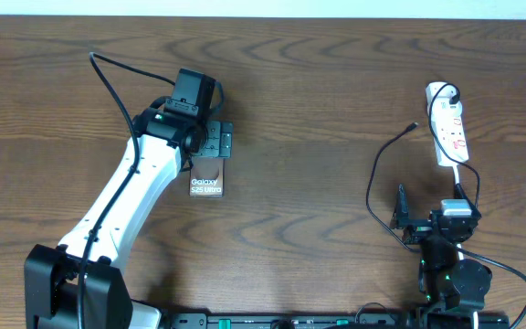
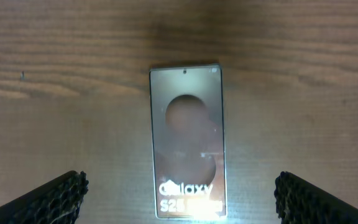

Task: Plug charger to phone and switch on socket
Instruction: 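Move the left gripper over the Galaxy phone and grasp its bottom edge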

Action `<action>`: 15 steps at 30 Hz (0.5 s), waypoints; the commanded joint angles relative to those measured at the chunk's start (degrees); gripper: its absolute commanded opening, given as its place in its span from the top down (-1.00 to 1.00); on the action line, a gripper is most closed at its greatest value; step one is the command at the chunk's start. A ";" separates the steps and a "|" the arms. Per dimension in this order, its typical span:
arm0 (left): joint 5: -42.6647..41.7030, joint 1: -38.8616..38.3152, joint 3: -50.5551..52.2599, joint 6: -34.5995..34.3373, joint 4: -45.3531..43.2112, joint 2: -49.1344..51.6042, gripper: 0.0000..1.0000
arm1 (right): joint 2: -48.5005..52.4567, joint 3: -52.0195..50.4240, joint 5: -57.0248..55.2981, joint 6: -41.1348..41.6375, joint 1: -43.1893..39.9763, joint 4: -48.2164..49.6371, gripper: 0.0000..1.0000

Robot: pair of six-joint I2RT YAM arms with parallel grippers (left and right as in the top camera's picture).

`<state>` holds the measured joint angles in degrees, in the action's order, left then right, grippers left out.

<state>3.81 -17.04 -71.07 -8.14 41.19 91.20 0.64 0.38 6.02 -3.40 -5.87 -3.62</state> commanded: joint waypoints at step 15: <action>1.16 0.09 3.10 -3.80 -4.90 11.67 -0.96 | -0.26 -0.09 0.35 -0.11 0.33 -0.13 -0.99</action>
<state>3.84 -17.04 -68.71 -9.74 36.73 100.33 0.64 0.40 6.02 -3.40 -5.87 -3.62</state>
